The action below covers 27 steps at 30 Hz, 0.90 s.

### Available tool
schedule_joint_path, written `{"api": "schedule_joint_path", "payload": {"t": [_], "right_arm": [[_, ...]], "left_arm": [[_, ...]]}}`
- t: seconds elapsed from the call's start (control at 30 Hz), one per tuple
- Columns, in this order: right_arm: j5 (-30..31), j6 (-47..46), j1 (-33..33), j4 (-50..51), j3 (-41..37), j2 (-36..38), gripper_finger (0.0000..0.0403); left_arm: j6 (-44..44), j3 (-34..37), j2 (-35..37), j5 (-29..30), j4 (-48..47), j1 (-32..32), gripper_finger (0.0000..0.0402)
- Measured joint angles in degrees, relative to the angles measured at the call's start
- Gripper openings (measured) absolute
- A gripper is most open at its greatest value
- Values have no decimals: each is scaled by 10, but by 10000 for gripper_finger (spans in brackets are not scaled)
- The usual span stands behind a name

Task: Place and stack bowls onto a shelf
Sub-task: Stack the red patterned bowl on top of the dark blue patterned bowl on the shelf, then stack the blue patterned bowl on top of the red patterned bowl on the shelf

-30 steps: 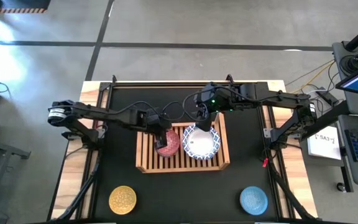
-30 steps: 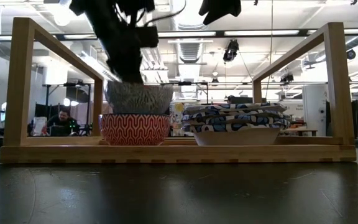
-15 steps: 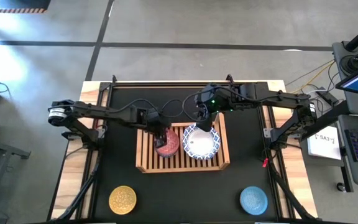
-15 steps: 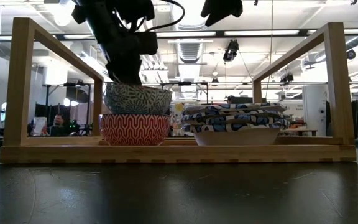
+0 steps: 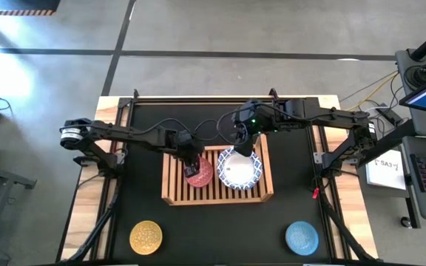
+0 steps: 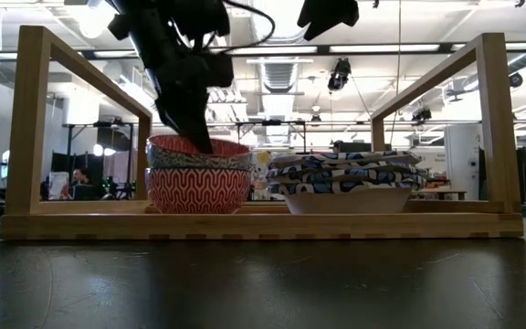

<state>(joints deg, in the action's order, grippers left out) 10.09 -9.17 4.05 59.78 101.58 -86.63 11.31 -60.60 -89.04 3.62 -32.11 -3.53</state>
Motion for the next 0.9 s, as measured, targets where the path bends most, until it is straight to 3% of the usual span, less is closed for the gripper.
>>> {"api": "schedule_joint_path", "payload": {"t": [0.47,0.7,0.9], "right_arm": [[0,1,0,1,0,0,205],[0,-23,0,28,0,0,205],[-17,-106,0,103,0,0,205]], "left_arm": [[-7,-5,-24,-17,-7,0,36],[-9,-6,-2,-18,-28,0,74],[-25,-6,2,-27,-30,0,101]]}}
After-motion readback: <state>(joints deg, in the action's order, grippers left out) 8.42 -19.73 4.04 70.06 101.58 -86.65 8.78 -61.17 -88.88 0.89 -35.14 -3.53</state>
